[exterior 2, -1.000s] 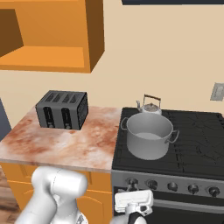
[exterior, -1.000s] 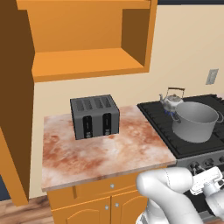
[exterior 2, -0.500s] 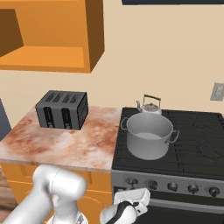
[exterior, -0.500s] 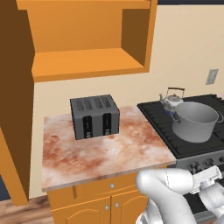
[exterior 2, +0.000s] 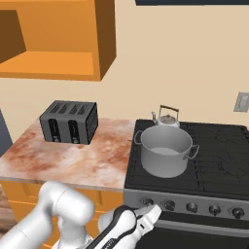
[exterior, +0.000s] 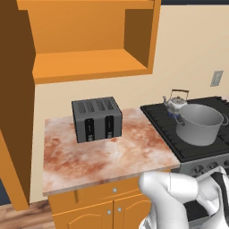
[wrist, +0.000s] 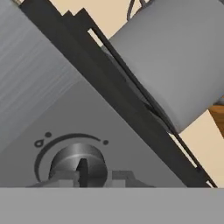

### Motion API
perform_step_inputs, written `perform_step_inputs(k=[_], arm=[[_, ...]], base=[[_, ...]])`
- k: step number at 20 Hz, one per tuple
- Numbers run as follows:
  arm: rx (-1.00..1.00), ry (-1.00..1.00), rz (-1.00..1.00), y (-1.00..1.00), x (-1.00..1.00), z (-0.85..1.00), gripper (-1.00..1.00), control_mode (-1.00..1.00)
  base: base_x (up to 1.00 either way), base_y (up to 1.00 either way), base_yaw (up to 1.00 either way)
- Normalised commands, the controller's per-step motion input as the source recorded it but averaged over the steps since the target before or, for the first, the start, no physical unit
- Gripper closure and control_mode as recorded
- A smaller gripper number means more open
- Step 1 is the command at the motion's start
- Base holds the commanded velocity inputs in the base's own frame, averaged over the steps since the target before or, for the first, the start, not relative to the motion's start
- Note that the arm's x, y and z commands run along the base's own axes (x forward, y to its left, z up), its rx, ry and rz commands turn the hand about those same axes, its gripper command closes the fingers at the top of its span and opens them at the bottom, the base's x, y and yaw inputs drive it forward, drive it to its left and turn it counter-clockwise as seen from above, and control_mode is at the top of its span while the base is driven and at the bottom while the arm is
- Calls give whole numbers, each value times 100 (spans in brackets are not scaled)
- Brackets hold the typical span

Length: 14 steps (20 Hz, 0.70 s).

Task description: Pick the kettle from the cabinet and place it on a stove burner. Then pick the pot from the counter and place it on another stove burner. Finally, turn both burners on.

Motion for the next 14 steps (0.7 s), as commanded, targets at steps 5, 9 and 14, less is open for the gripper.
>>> perform_step_inputs(k=[5, 9, 14], arm=[[-24, 0, 0, 0, -18, 30, 100, -100], [-24, 0, 0, 0, -18, 24, 100, -100], [-20, 0, 0, 0, -30, 27, 100, -100]], base=[[0, 0, 0], [0, 0, 0], [0, 0, 0]])
